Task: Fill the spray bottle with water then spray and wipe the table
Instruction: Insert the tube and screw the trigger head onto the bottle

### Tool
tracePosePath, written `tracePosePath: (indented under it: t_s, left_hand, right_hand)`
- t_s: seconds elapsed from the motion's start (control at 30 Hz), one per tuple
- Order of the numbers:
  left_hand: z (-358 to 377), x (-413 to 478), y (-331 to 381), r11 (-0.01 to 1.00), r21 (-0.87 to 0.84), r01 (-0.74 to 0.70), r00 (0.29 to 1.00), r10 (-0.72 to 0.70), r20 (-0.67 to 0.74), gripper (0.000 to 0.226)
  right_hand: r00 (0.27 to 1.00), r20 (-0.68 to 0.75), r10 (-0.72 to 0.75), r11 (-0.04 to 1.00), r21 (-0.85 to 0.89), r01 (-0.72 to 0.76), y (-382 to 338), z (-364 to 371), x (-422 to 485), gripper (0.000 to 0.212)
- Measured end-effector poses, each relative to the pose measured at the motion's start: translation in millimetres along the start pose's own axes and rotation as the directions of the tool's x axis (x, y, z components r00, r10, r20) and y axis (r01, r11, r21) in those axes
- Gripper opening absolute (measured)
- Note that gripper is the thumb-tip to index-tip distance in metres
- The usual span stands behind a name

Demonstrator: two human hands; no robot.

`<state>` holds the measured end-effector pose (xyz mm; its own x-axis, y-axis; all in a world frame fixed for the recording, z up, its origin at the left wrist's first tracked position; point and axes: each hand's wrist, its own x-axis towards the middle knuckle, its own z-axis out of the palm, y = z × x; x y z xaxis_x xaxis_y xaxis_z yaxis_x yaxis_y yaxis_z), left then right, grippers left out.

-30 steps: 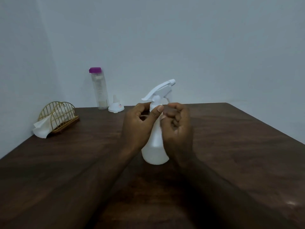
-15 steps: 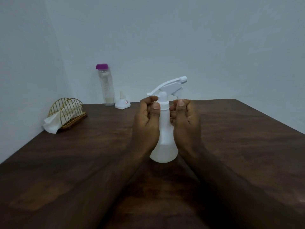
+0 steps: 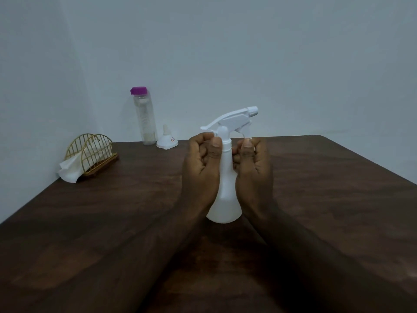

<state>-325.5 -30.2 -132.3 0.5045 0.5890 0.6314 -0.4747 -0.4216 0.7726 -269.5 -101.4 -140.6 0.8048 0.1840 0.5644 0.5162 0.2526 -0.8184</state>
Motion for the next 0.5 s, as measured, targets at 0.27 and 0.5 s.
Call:
tracePosePath:
  t_s: [0.27, 0.5]
  left_hand:
    - [-1.1, -1.1, -6.4, 0.997, 0.074, -0.020, 1.000, 0.020, 0.008, 0.029]
    - [0.6, 0.3, -7.0, 0.993, 0.117, -0.016, 1.000, 0.017, -0.008, 0.016]
  right_hand:
    - [1.000, -0.006, -0.014, 1.000, -0.022, 0.013, 0.1, 0.8, -0.7, 0.024]
    - [0.999, -0.014, -0.033, 0.999, -0.026, 0.033, -1.6, 0.4, -3.0, 0.023]
